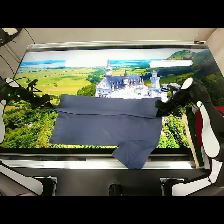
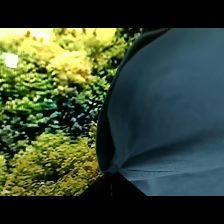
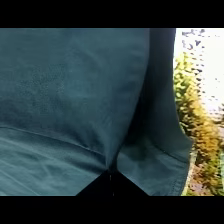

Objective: Fold the shirts.

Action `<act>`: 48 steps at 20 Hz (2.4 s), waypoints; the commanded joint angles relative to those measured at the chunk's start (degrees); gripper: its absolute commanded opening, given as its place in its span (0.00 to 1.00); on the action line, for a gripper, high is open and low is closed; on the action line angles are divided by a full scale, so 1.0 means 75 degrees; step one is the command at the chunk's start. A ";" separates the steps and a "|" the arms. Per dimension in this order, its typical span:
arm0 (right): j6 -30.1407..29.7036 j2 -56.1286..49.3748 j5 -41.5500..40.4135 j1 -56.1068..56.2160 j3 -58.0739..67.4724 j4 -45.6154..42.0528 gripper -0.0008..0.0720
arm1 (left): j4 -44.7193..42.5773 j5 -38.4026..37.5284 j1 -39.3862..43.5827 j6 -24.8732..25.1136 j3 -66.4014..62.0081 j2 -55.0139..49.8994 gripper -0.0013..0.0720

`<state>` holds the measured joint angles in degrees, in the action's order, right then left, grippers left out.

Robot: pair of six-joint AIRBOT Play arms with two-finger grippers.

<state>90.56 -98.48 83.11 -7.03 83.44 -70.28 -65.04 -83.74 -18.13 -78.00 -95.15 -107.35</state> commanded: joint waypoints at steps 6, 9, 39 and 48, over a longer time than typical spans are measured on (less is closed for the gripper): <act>0.0268 0.0052 -0.0574 0.0029 -0.0303 0.0169 0.44 | 0.0262 -0.0169 -0.0017 0.0122 -0.0023 -0.0239 0.68; 0.0067 0.0571 -0.0061 -0.0353 0.0012 0.0265 0.63 | 0.0227 -0.0982 -0.0166 0.0114 -0.0615 -0.0172 0.63; -0.1093 0.4395 -0.0860 -0.1512 -0.6714 0.1518 0.63 | -0.0522 0.0688 -0.0796 0.0632 0.5820 0.3080 0.06; -0.1620 0.4418 -0.1900 -0.1498 -0.7886 0.2731 0.58 | -0.0522 0.0685 -0.0796 0.0632 0.5820 0.3080 0.06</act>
<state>79.53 -65.58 71.96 -18.35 26.46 -52.51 -69.01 -78.35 -24.03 -73.28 -51.44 -84.29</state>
